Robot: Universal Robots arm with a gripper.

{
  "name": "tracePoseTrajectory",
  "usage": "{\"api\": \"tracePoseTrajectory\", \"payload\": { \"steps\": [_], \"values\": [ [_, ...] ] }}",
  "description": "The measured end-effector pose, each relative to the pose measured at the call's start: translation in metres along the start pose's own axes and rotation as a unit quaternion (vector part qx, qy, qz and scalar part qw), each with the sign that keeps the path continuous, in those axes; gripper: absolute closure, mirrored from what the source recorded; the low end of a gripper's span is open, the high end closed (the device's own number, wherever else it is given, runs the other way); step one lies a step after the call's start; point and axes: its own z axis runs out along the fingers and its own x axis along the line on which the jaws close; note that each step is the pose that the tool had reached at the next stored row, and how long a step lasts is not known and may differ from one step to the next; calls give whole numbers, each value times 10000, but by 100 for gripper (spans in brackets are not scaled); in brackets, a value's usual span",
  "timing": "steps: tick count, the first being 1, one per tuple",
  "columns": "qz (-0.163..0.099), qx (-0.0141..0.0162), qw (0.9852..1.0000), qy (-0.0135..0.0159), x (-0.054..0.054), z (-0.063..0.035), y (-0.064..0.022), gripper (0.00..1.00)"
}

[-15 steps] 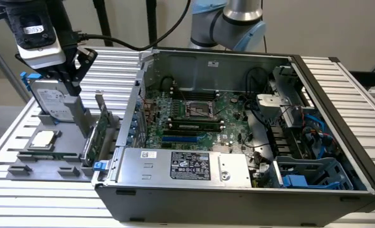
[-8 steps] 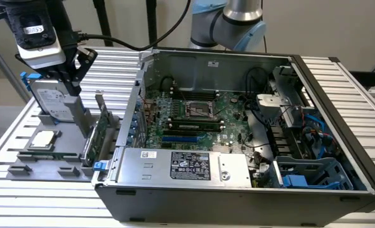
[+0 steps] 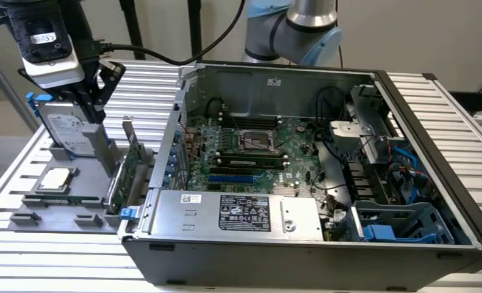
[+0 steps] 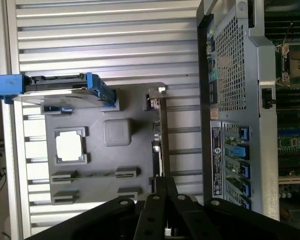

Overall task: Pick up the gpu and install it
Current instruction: 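Pick up the gpu and move the gpu toward the slot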

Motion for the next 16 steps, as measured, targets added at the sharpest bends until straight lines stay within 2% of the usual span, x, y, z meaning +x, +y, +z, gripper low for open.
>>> {"api": "tracePoseTrajectory", "payload": {
  "steps": [6, 16],
  "values": [
    [0, 0, 10000, 0, 0, 6, -1, 0],
    [0, 1, 10000, 0, 4, 185, -8, 0]
  ]
}}
